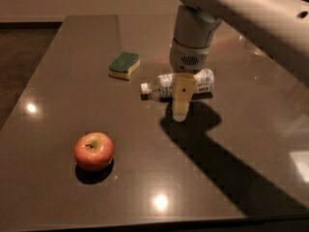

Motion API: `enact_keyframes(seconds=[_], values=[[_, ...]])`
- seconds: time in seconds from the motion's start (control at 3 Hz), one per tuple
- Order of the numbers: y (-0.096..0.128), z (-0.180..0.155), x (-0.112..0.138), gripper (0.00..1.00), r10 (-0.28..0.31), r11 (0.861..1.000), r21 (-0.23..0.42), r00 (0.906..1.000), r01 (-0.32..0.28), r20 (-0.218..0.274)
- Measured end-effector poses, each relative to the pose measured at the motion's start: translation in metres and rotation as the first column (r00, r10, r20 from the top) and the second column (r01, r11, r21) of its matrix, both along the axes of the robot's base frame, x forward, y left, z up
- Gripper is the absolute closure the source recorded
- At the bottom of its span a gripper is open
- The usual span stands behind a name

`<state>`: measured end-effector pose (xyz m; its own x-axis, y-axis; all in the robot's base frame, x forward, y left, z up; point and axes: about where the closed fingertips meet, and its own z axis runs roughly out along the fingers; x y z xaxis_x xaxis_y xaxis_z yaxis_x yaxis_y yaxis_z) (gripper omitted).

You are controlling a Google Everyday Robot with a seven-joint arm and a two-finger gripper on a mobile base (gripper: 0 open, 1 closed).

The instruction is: Knock blue plastic bottle over

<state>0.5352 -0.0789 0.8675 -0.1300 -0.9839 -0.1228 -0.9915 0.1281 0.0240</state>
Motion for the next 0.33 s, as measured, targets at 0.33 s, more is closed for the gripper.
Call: enact_keyframes(seconds=[0.33], values=[[0.0021,-0.0020,0.0017,0.00,0.000,1.000,0.005,1.0000,0.000,0.007]])
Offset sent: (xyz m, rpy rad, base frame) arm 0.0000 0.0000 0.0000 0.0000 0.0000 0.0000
